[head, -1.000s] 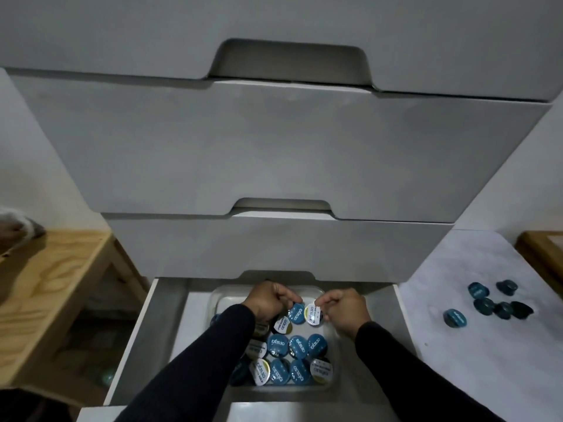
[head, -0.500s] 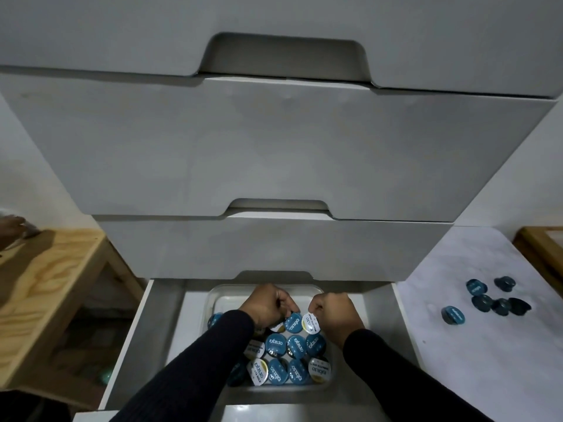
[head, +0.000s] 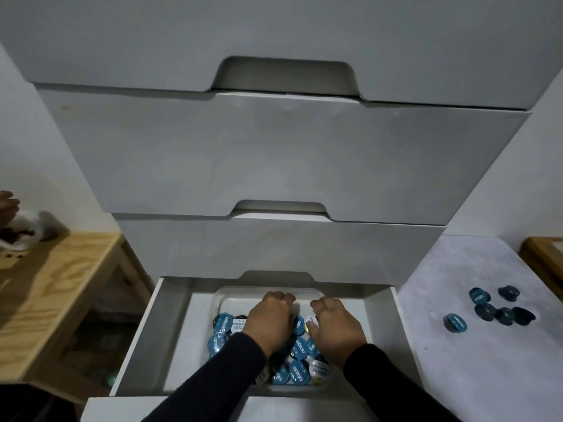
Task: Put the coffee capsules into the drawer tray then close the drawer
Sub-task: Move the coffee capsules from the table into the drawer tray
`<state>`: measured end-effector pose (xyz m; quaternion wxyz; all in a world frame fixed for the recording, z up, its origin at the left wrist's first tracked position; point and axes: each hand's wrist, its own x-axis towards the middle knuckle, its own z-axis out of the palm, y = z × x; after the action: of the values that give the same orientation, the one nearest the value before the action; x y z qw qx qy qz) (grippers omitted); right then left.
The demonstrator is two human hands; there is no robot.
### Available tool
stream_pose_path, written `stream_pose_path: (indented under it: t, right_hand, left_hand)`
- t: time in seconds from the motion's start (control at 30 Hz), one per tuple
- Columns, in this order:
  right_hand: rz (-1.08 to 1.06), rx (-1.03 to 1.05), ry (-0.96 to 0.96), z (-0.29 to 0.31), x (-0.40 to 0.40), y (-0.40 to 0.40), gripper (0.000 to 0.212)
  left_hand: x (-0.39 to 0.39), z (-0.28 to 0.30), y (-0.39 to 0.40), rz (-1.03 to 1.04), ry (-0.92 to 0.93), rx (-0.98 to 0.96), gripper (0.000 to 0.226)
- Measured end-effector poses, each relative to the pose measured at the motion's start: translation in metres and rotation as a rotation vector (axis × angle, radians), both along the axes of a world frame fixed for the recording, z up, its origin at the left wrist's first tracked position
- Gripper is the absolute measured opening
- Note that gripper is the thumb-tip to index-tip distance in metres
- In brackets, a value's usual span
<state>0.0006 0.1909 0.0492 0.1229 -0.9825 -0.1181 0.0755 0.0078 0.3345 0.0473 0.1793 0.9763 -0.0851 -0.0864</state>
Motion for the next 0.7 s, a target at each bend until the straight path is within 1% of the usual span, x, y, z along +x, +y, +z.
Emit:
stream_pose_path:
  t: [0.07, 0.1, 0.17, 0.23, 0.3, 0.37, 0.4, 0.5, 0.6, 0.7]
  right_hand:
    - [0.005, 0.017, -0.147, -0.001, -0.010, 0.001, 0.036]
    - [0.006, 0.052, -0.182, -0.003, -0.014, 0.000, 0.033]
    - [0.025, 0.051, -0.244, -0.003, -0.023, -0.003, 0.029]
    - [0.025, 0.049, -0.295, -0.002, -0.029, -0.007, 0.031]
    - [0.002, 0.061, -0.363, 0.002, -0.035, -0.014, 0.033]
    - [-0.010, 0.063, -0.386, 0.008, -0.037, -0.023, 0.045]
    - [-0.016, 0.074, -0.402, 0.011, -0.037, -0.028, 0.047]
    - [-0.028, 0.077, -0.450, 0.024, -0.038, -0.051, 0.042]
    - [-0.038, 0.159, -0.468, 0.032, -0.038, -0.089, 0.043]
    - [-0.042, 0.198, -0.482, 0.038, -0.037, -0.142, 0.046]
  left_hand:
    - [-0.011, 0.003, -0.008, 0.009, -0.052, 0.084, 0.045]
    - [-0.017, 0.005, -0.011, 0.018, -0.104, 0.112, 0.044]
    - [-0.030, 0.009, -0.016, 0.054, -0.251, 0.116, 0.042]
    - [-0.040, 0.004, -0.021, 0.067, -0.363, 0.123, 0.049]
    - [-0.048, -0.001, -0.030, 0.123, -0.395, 0.093, 0.055]
    - [-0.056, 0.003, -0.042, 0.167, -0.452, 0.066, 0.057]
    - [-0.059, 0.006, -0.048, 0.182, -0.482, 0.059, 0.058]
    - [-0.063, 0.018, -0.075, 0.197, -0.562, 0.069, 0.049]
    - [-0.063, 0.028, -0.115, 0.231, -0.568, -0.011, 0.043]
    - [-0.060, 0.035, -0.168, 0.207, -0.567, -0.071, 0.041]
